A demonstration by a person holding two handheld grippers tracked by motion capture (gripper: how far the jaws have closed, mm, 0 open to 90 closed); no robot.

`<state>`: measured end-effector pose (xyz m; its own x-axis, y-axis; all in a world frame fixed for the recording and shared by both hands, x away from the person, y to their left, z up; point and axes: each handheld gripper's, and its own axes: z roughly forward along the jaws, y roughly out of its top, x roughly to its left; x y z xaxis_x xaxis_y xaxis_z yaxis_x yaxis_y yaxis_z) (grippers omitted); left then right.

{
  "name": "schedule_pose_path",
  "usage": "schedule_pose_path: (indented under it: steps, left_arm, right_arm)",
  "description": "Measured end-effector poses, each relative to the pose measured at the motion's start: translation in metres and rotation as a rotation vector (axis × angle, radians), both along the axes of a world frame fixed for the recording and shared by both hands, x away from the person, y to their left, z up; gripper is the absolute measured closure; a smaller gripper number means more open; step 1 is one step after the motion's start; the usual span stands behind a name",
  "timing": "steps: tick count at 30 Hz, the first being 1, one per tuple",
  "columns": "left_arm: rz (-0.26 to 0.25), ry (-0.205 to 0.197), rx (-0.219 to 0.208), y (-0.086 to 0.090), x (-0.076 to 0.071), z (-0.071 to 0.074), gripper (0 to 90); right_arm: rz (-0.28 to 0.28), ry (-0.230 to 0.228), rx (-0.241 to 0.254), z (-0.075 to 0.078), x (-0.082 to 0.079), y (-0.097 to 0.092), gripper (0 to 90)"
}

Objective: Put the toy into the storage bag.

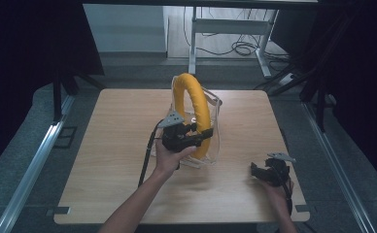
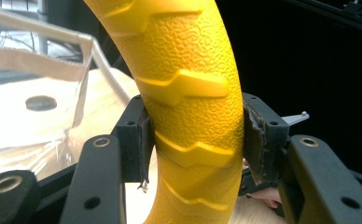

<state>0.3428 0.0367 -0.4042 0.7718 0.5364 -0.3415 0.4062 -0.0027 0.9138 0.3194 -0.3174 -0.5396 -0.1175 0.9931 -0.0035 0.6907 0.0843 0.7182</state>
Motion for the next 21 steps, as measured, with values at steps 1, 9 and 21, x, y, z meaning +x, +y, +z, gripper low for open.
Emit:
schedule_pose_path:
  steps: [1,9,21]
  left_arm:
    - [0.0,0.0,-0.009,0.0014,0.0002,-0.001,50.0]
    - [0.035,-0.008,0.0,0.0053,-0.0007,-0.0017,49.2]
    - [0.04,-0.002,0.024,0.0043,0.0005,0.0006,48.5]
  right_arm:
    - [0.0,0.0,0.0,0.0,0.0,0.0,13.9]
    - [0.0,-0.001,-0.001,-0.0001,0.0,0.0001,13.9]
    - [0.0,0.0,-0.001,-0.0001,0.0,0.0001,14.0]
